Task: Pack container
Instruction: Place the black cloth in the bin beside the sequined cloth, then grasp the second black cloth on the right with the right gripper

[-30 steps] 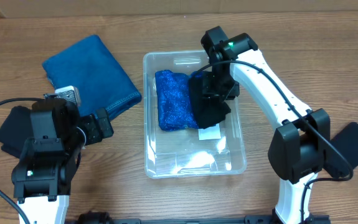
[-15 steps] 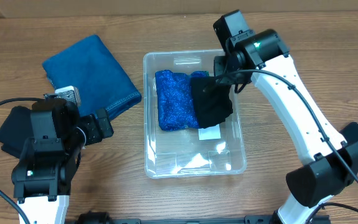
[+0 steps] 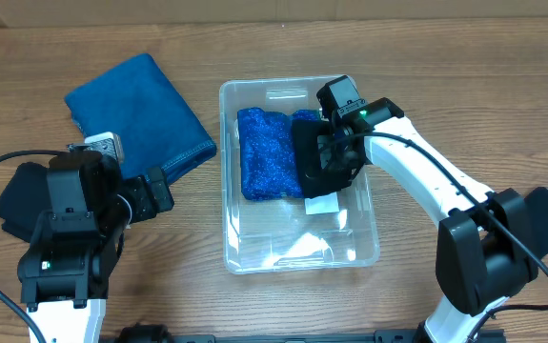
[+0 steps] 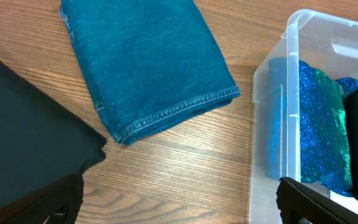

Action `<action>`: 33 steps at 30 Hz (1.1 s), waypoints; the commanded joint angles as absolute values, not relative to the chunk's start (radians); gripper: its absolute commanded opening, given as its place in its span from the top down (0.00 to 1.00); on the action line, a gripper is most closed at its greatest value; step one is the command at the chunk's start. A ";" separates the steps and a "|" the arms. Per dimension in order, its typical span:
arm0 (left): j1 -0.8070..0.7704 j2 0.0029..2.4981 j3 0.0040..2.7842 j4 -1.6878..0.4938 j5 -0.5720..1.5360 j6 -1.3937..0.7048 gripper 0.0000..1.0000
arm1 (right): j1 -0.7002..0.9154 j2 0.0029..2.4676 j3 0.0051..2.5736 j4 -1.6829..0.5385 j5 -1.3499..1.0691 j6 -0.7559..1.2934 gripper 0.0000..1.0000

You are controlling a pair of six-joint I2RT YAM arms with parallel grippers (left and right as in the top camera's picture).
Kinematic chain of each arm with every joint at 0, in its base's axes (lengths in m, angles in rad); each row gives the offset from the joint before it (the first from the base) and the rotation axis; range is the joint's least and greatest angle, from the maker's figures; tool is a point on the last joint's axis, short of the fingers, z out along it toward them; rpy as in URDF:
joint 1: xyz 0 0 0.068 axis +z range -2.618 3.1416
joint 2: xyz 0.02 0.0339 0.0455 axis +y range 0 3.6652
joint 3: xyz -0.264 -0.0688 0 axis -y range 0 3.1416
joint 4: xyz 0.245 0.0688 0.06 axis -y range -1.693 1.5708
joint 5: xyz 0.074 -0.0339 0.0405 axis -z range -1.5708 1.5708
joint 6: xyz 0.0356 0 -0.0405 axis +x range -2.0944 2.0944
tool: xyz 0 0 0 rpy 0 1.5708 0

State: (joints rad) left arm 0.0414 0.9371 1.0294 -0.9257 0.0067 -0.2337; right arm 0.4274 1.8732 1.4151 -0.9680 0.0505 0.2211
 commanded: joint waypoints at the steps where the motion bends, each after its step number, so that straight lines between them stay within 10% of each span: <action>1: 0.046 0.936 1.052 -0.930 0.008 -0.221 0.00 | 0.426 1.862 1.484 -1.039 0.059 0.205 0.74; 5: 0.046 0.936 1.052 -0.929 0.007 -0.221 0.00 | 0.425 1.787 1.731 -1.182 0.139 0.244 0.63; 6: 0.046 0.936 1.052 -0.930 0.007 -0.221 0.00 | 0.420 1.758 1.780 -1.196 0.156 0.249 0.21; 7: 0.046 0.936 1.052 -0.930 0.007 -0.221 0.00 | 0.403 1.710 1.853 -1.210 0.192 0.288 0.00; 17: 0.046 0.936 1.052 -0.930 0.008 -0.221 0.00 | -0.433 1.496 1.903 -1.486 -0.033 0.495 0.00; 24: 0.046 0.936 1.052 -0.929 0.008 -0.221 0.00 | -0.996 1.497 1.426 -1.313 -0.198 0.491 0.00; 33: 0.046 0.936 1.052 -0.931 0.008 -0.221 0.00 | -1.121 1.498 0.849 -0.719 -0.294 0.472 0.00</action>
State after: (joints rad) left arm 0.0414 0.9371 1.0294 -0.9298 0.0067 -0.2337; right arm -1.1210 1.5120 0.9165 -0.8043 -0.2630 0.4797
